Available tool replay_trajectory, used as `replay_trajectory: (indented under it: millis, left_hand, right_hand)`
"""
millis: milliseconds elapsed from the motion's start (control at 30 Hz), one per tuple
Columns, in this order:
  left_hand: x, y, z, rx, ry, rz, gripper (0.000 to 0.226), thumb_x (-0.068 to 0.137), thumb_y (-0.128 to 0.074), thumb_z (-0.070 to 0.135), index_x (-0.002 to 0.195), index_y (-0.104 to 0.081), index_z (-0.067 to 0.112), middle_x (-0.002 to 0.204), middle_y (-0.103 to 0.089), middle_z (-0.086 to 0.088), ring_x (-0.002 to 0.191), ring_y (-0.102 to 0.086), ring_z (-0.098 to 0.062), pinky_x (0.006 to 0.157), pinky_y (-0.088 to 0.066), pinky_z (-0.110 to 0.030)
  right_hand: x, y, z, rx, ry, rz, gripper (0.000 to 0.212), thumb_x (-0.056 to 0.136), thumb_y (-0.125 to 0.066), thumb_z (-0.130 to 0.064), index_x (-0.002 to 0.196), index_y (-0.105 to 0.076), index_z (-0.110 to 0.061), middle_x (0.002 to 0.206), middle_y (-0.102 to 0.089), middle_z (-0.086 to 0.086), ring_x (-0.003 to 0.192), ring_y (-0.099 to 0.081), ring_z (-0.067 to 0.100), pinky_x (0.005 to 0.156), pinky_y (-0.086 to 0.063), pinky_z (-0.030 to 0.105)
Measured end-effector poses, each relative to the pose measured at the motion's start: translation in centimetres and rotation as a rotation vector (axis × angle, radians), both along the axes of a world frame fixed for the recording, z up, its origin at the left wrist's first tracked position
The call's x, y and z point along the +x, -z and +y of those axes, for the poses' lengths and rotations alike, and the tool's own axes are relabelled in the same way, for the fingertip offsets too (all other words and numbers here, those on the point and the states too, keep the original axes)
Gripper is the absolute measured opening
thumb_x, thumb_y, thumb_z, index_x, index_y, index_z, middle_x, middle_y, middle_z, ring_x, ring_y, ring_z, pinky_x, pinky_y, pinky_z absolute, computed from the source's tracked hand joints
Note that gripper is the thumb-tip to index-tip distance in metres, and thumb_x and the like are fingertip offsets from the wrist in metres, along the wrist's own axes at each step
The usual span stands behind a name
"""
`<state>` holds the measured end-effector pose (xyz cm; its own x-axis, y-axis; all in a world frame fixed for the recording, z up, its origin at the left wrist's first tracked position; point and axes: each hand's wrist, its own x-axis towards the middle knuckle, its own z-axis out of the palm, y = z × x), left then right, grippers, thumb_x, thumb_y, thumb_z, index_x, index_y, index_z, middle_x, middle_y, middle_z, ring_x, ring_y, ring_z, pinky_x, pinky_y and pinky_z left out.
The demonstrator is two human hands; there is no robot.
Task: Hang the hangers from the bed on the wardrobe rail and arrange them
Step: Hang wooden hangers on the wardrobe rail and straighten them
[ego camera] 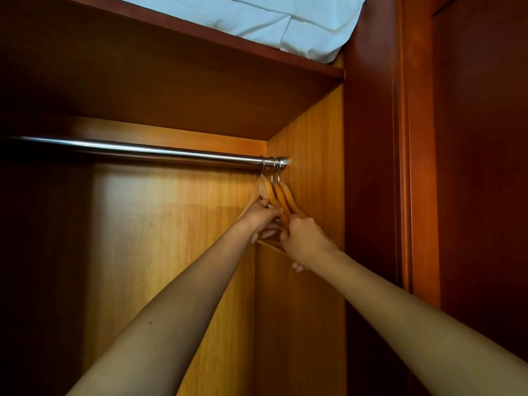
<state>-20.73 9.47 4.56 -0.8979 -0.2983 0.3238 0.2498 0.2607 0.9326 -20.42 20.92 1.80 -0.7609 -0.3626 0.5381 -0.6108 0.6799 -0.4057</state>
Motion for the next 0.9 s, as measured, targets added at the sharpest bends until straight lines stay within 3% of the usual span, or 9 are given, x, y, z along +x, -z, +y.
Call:
replay_trajectory:
  millis: [100, 167, 233, 333, 500, 600, 700, 833, 900]
  left_hand:
    - [0.1, 0.2, 0.0, -0.032, -0.022, 0.008, 0.042, 0.096, -0.053, 0.018, 0.137, -0.045, 0.017, 0.123, -0.064, -0.013, 0.101, -0.064, -0.025, 0.083, -0.053, -0.036]
    - [0.4, 0.3, 0.0, -0.073, -0.062, 0.017, 0.051, 0.096, -0.052, 0.021, 0.144, -0.035, 0.019, 0.124, -0.063, -0.013, 0.095, -0.063, -0.023, 0.070, -0.051, -0.029]
    - [0.9, 0.4, -0.1, -0.149, -0.114, 0.019, 0.054, 0.096, -0.051, 0.024, 0.146, -0.032, 0.020, 0.123, -0.063, -0.011, 0.095, -0.062, -0.022, 0.066, -0.048, -0.027]
    - [2.0, 0.6, -0.2, -0.245, -0.188, 0.089, 0.042, 0.095, -0.052, 0.024, 0.136, -0.047, 0.014, 0.114, -0.063, -0.015, 0.098, -0.061, -0.029, 0.069, -0.047, -0.029]
    - [4.1, 1.5, -0.5, -0.328, -0.195, 0.190, 0.043, 0.094, -0.053, 0.010, 0.136, -0.048, 0.006, 0.135, -0.055, -0.015, 0.123, -0.053, -0.028, 0.102, -0.044, -0.032]
    - [5.3, 2.4, -0.8, -0.355, -0.181, 0.216, 0.046, 0.094, -0.053, 0.011, 0.139, -0.044, 0.008, 0.136, -0.053, -0.013, 0.123, -0.053, -0.025, 0.098, -0.044, -0.028]
    - [6.6, 3.6, -1.2, -0.402, -0.183, 0.205, 0.050, 0.094, -0.054, 0.018, 0.142, -0.042, 0.010, 0.139, -0.050, -0.011, 0.124, -0.051, -0.023, 0.104, -0.044, -0.034]
    - [8.8, 5.3, -1.2, -0.386, -0.166, 0.187, 0.054, 0.094, -0.053, 0.027, 0.144, -0.037, 0.017, 0.135, -0.051, -0.008, 0.111, -0.052, -0.015, 0.080, -0.042, -0.020]
    - [10.2, 6.4, -1.1, -0.385, -0.117, 0.180, 0.053, 0.094, -0.052, 0.030, 0.144, -0.036, 0.020, 0.136, -0.050, -0.006, 0.115, -0.052, -0.016, 0.082, -0.039, -0.022]
  right_hand:
    - [0.1, -0.2, 0.3, 0.062, 0.005, 0.109, 0.021, 0.096, -0.044, -0.021, 0.108, -0.057, -0.009, 0.089, -0.063, 0.011, 0.072, -0.067, 0.027, 0.065, -0.059, 0.040]
    - [0.2, -0.3, 0.4, 0.085, 0.006, 0.169, 0.021, 0.095, -0.045, -0.022, 0.105, -0.059, -0.010, 0.090, -0.061, 0.009, 0.074, -0.064, 0.026, 0.061, -0.056, 0.035]
    - [0.3, -0.4, 0.4, 0.111, 0.033, 0.245, 0.022, 0.095, -0.046, -0.025, 0.105, -0.059, -0.010, 0.094, -0.062, 0.010, 0.083, -0.064, 0.028, 0.059, -0.048, 0.032]
    - [0.5, -0.6, 0.4, 0.166, 0.090, 0.426, 0.024, 0.096, -0.044, -0.029, 0.107, -0.057, -0.012, 0.100, -0.064, 0.009, 0.088, -0.064, 0.028, 0.060, -0.044, 0.032]
    - [1.3, -0.8, 1.0, 0.162, 0.078, 0.553, 0.030, 0.094, -0.044, -0.031, 0.117, -0.054, -0.013, 0.111, -0.057, 0.009, 0.095, -0.060, 0.028, 0.065, -0.046, 0.035]
    - [2.3, -0.3, 1.7, 0.186, 0.076, 0.565, 0.035, 0.093, -0.045, -0.033, 0.122, -0.052, -0.014, 0.115, -0.056, 0.008, 0.103, -0.056, 0.027, 0.076, -0.048, 0.037]
    - [4.0, 0.5, 2.8, 0.220, 0.093, 0.539, 0.039, 0.093, -0.044, -0.033, 0.127, -0.051, -0.016, 0.117, -0.057, 0.008, 0.105, -0.056, 0.028, 0.083, -0.048, 0.040]
    - [7.3, 2.0, 3.9, 0.252, 0.163, 0.485, 0.039, 0.093, -0.044, -0.033, 0.128, -0.050, -0.015, 0.118, -0.058, 0.010, 0.108, -0.056, 0.032, 0.088, -0.045, 0.041]
    - [9.1, 3.1, 4.4, 0.243, 0.200, 0.469, 0.038, 0.094, -0.043, -0.034, 0.125, -0.051, -0.015, 0.117, -0.059, 0.010, 0.107, -0.056, 0.032, 0.089, -0.044, 0.041]
